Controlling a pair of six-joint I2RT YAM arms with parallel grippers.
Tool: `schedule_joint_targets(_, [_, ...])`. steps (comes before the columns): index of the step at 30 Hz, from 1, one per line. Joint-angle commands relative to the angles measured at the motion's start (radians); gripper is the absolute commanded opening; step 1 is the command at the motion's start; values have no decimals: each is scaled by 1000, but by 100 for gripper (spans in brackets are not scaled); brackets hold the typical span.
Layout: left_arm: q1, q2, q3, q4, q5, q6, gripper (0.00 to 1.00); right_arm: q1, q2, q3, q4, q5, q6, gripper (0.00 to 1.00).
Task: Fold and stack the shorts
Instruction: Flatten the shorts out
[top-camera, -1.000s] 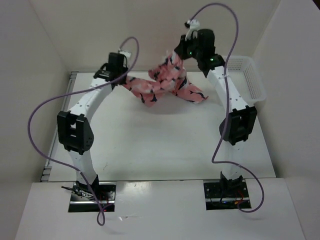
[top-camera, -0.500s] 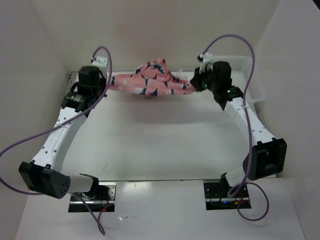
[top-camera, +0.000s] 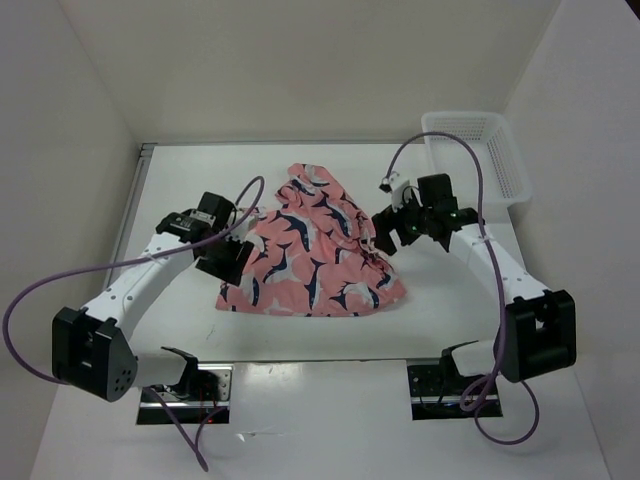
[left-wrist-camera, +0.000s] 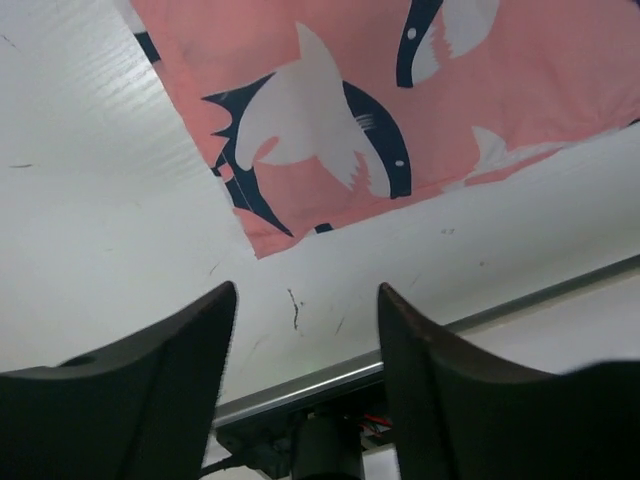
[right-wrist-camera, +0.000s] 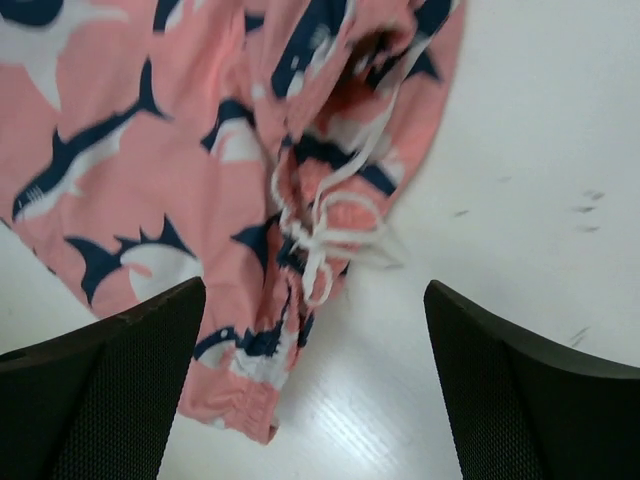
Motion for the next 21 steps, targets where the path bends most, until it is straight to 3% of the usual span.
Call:
schedule_joint_targets(1, [-4,39,16,105,-19,3,68,-5,52,181,148,16,59,94])
schedule_joint_targets(3, [19,110,60,271,-110,3,73,-5,171,281,190,28,146,94])
schedule_joint_targets(6, [59,277,146,416,-100,3,76,9,356,393,225,28,167,94])
schedule_joint_targets(10, [82,514,381,460,-89,3,80,29,517,479,225,-7,154,94])
schedule_joint_targets(18, [102,751,470,488,-81,3,82,49,689,550,234,-108,199,97])
schedule_joint_targets(21, [102,761,421,497,-81,3,82,85,713,538,246,-87,231,78])
